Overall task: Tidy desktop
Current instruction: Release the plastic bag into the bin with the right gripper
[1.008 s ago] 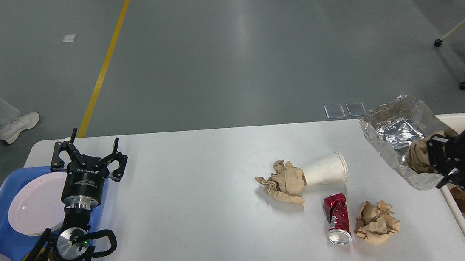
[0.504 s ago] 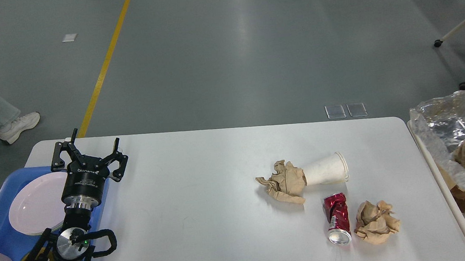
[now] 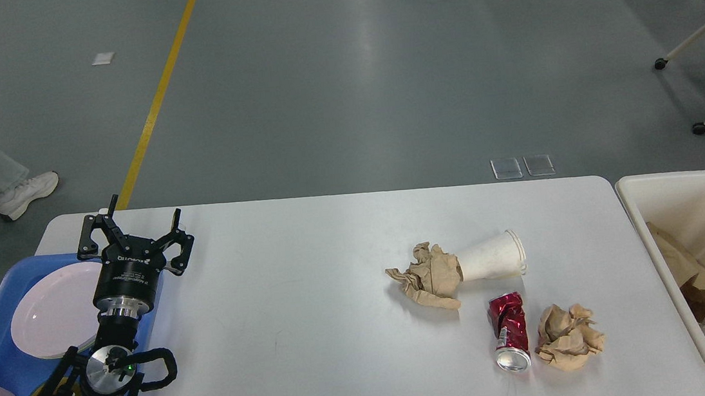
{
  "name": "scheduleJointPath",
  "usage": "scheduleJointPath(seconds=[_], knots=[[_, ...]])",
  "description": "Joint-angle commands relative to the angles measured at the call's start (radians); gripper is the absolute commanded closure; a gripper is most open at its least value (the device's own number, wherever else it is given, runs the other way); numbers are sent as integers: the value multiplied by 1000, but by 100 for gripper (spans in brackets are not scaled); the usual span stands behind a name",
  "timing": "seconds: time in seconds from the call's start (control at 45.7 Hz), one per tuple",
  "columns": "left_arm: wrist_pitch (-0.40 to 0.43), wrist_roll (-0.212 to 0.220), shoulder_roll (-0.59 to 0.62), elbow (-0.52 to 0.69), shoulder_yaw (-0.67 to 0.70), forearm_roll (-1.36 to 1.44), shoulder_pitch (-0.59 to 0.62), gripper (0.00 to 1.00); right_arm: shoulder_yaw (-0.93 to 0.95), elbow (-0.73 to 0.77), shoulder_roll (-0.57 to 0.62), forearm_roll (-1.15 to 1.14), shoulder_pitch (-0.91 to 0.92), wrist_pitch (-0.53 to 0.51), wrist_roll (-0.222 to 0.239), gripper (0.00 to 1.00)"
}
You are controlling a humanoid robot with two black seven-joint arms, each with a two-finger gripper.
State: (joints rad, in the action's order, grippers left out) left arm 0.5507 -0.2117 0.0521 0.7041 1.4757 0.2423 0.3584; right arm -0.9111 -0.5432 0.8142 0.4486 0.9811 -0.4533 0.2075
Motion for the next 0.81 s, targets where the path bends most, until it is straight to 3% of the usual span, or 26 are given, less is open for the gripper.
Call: scheduleJointPath(seconds=[0.0, 0.131, 0.285, 0.789], knots=[[0, 0, 2, 0, 0, 0, 1, 4, 155, 284, -147, -50, -248, 19, 1, 100], [0, 0, 0, 0, 0, 0, 1, 3, 221, 446, -285, -123, -372, 111, -3, 100], [0, 0, 0, 0, 0, 0, 1, 4, 224, 468, -359, -191, -410, 269, -13, 100], [0, 0, 0, 0, 0, 0, 1, 4, 221, 470, -386, -254, -427, 329, -8, 100]])
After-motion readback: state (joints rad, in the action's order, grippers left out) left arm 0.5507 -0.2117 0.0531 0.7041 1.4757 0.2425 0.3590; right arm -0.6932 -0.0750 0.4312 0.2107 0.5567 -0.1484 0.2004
